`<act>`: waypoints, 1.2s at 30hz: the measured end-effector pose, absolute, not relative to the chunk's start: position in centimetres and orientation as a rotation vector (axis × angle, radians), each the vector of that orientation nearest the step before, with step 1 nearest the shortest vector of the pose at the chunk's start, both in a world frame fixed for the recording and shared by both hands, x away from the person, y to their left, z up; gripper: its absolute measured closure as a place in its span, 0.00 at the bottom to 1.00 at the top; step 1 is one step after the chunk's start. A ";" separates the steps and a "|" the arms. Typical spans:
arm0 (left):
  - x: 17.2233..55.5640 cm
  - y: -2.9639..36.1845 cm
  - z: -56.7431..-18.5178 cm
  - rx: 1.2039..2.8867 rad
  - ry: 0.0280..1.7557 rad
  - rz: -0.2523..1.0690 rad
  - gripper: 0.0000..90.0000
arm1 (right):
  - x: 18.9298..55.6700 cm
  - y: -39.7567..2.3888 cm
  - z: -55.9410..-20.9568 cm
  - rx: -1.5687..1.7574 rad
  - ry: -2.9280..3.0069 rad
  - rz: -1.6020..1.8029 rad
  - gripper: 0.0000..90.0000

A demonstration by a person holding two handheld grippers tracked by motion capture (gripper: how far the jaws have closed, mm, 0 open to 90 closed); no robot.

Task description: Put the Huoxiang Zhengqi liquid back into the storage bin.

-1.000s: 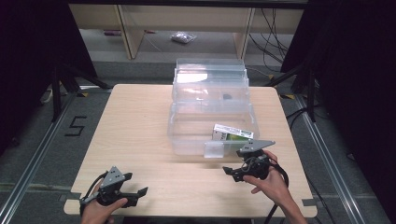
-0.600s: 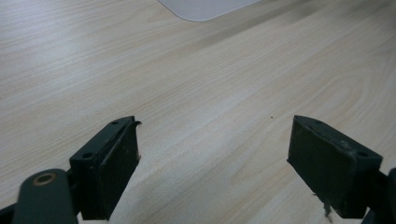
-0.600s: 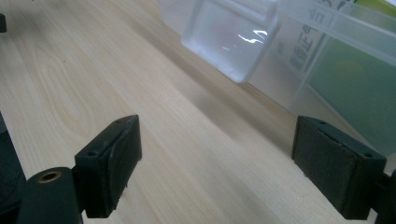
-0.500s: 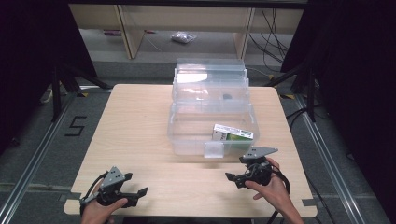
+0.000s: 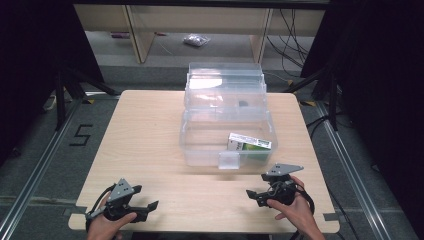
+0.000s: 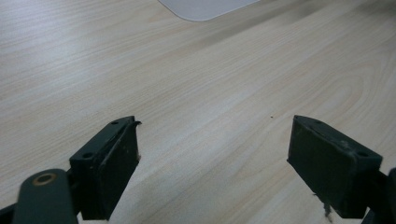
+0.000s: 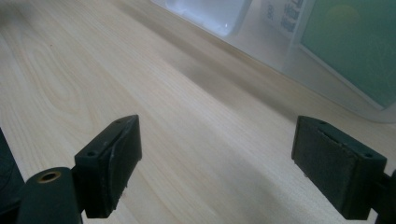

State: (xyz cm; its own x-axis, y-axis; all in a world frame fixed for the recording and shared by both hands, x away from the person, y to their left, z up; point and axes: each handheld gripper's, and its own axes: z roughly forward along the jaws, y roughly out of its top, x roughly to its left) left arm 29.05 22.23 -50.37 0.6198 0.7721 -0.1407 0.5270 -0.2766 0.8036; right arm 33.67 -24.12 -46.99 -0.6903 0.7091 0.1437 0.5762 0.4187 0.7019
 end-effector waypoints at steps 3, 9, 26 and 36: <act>29.0 22.3 -50.3 1.950 1.032 0.354 0.17 | 33.6 -24.4 -47.0 1.136 2.491 1.122 0.19; 29.0 22.2 -50.3 1.943 1.028 0.350 0.17 | 33.3 -24.6 -47.3 1.151 2.489 1.123 0.19; 29.0 22.2 -50.4 1.954 1.021 0.349 0.17 | 32.1 -25.2 -48.1 1.210 2.486 1.080 0.19; 29.0 22.1 -50.4 1.956 1.021 0.346 0.17 | 31.6 -25.7 -48.6 1.193 2.472 1.045 0.19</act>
State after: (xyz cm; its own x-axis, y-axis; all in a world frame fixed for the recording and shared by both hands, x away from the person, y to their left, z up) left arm 28.99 22.11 -50.43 0.6239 0.7686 -0.1414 0.5245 -0.2777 0.8049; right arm 31.62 -25.75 -48.57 -0.6528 0.7488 0.1148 0.6042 0.4232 0.6751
